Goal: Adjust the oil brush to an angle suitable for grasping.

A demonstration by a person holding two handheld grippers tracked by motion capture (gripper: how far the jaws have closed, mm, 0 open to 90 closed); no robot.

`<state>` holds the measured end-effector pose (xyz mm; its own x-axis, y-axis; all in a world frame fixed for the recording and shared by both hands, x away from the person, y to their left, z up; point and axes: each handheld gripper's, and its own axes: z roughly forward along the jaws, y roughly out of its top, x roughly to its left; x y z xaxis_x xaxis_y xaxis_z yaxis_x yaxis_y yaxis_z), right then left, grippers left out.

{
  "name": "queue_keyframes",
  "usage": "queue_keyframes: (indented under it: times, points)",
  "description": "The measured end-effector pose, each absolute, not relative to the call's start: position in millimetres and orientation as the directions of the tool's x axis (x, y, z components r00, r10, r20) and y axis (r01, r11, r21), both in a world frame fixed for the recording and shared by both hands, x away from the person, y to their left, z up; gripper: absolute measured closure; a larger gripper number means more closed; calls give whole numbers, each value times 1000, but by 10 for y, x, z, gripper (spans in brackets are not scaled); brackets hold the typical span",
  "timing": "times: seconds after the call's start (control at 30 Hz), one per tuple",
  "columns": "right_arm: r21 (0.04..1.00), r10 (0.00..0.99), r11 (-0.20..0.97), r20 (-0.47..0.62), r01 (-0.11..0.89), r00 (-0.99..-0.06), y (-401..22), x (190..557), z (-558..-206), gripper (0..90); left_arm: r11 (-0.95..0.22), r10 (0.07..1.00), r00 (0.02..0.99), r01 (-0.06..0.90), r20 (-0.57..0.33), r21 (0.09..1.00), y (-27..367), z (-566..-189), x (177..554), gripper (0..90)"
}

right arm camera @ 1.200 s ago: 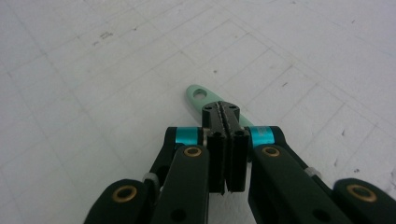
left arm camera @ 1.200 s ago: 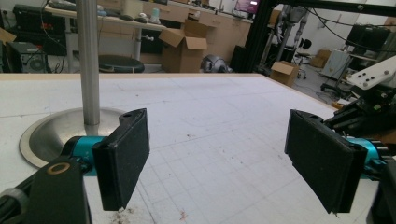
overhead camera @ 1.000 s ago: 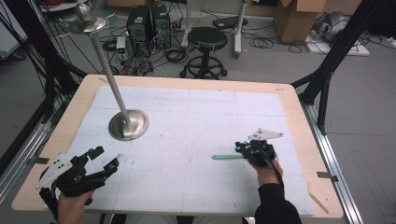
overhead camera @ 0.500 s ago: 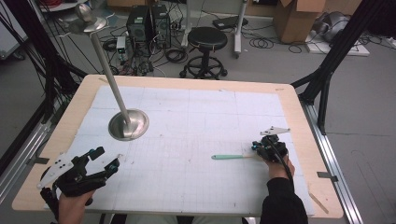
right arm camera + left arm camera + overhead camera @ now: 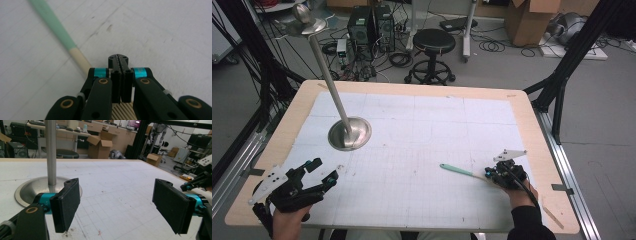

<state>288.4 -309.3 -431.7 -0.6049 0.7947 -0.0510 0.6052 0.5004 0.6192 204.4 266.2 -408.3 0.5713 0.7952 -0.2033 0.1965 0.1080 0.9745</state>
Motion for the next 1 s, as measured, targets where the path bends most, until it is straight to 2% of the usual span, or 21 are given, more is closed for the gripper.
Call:
queue_keyframes:
  times: [0.27,0.33,0.4,0.5,0.57,0.63,0.67,0.7,0.73,0.83,0.87,0.97,1.0]
  points:
    - [614,769,529,-54,586,-637,-3050,2509,-4296,890,102,794,574,200,-201,974,2648,-4084,2045,226]
    - [651,783,488,-33,581,-621,-3077,2445,-4253,889,106,794,572,202,-205,974,2648,-4087,2044,226]
    - [735,795,406,9,544,-606,-3142,2319,-4140,889,107,793,573,204,-207,973,2643,-4092,2049,226]
    - [778,797,378,3,503,-603,-3176,2211,-4069,882,99,791,577,206,-202,974,2639,-4096,2058,226]
    - [850,812,296,16,436,-583,-3244,2034,-3960,782,99,789,581,202,-200,974,2635,-4092,2051,226]
    - [871,815,269,22,411,-579,-3270,1973,-3926,761,99,786,586,199,-199,975,2629,-4086,2047,226]
    - [908,819,217,30,358,-573,-3319,1849,-3871,646,101,783,590,193,-198,976,2624,-4078,2044,226]
    - [908,819,217,30,358,-573,-3319,1849,-3871,646,101,783,590,193,-198,976,2624,-4078,2044,226]
    - [937,834,172,26,304,-551,-3364,1739,-3822,501,100,778,598,185,-193,978,2617,-4070,2042,225]
    - [958,850,107,50,265,-525,-3442,1642,-3795,343,94,770,609,187,-191,978,2608,-4068,2046,223]
    - [960,858,97,53,262,-512,-3457,1624,-3796,305,91,763,615,203,-199,975,2591,-4070,2061,219]
    - [960,865,90,56,265,-499,-3476,1612,-3798,269,92,764,613,206,-202,974,2576,-4075,2075,202]
    - [960,866,96,50,264,-498,-3475,1617,-3801,215,96,762,615,203,-203,974,2570,-4076,2081,196]
